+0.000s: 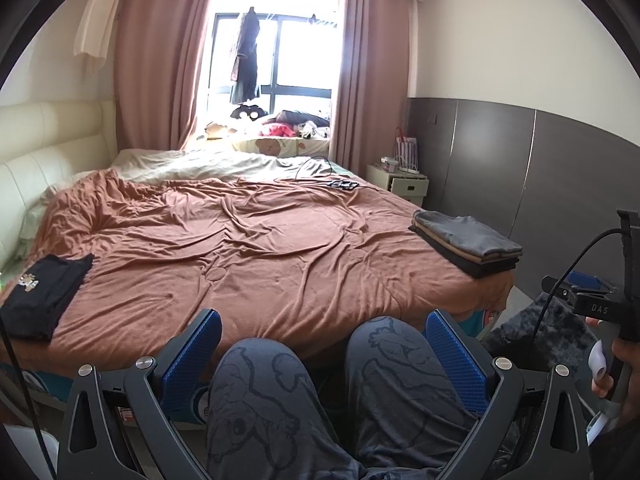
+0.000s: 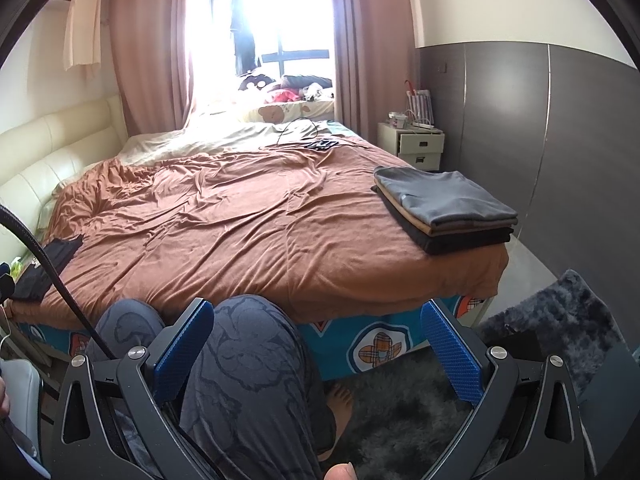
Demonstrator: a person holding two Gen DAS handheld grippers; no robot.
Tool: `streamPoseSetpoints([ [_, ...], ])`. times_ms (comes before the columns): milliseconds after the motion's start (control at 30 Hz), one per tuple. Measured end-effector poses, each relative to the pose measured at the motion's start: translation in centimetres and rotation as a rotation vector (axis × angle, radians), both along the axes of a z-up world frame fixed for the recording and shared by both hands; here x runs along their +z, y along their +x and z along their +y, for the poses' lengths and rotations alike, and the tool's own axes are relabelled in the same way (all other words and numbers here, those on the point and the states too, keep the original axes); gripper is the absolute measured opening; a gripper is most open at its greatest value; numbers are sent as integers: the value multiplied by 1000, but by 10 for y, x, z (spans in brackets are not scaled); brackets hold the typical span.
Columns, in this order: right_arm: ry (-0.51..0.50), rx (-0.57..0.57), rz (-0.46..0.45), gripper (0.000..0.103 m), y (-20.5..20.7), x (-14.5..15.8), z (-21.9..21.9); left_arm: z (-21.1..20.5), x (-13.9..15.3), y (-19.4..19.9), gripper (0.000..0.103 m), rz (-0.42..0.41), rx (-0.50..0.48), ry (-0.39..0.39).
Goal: Fold small clothes
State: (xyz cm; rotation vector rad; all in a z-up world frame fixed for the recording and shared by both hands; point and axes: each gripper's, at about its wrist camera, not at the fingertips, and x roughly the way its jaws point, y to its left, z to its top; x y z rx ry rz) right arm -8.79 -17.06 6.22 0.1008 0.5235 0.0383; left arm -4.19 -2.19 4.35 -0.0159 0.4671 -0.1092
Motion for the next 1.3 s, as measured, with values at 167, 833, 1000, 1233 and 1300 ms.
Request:
streamPoseSetpoints([
  [167, -4, 1, -6, 103, -1, 1, -1, -1, 0, -1, 103, -2, 1, 0],
  [833, -1, 14, -18, 103, -6, 0, -7, -4, 1, -6, 103, -3, 3, 4],
  [1000, -1, 15, -19, 103, -7, -1, -9, -8, 2, -9, 103, -8, 2, 6],
  [1233, 0, 16, -24, 103, -9, -1, -9, -8, 3, -10, 103, -9, 2, 5],
  [1300, 0, 15, -24, 103, -9, -1, -9, -9, 4, -12, 103, -13, 6, 6],
])
